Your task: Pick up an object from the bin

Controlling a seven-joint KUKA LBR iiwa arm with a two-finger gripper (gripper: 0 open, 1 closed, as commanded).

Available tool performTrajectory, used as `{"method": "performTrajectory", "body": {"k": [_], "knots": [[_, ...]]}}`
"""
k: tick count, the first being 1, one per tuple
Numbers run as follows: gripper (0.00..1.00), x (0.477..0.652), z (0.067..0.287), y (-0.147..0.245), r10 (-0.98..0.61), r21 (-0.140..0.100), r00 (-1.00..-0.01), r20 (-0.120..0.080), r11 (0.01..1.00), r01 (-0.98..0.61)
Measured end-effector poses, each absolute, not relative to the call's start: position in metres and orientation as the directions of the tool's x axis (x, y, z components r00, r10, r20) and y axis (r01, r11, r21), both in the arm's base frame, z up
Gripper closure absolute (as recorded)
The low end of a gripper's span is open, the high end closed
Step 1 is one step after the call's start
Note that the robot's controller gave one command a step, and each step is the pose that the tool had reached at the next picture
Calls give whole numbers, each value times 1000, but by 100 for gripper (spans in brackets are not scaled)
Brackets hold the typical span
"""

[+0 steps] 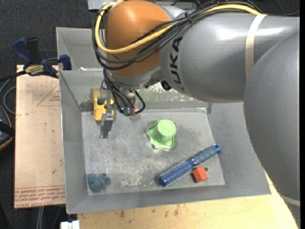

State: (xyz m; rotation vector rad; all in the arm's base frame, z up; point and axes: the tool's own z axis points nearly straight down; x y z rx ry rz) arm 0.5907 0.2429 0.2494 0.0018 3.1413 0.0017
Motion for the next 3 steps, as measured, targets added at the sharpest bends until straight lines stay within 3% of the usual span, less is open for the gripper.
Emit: {"method": "performTrajectory", "body": {"k": [1, 2, 3], "knots": [[0, 528, 143, 165, -93, -4, -996, 12, 996, -93], [0, 476, 176, 183, -175, 1, -985, 2, 985, -175], [0, 491, 98, 81, -366, -1, -931, 6, 931, -366]]}}
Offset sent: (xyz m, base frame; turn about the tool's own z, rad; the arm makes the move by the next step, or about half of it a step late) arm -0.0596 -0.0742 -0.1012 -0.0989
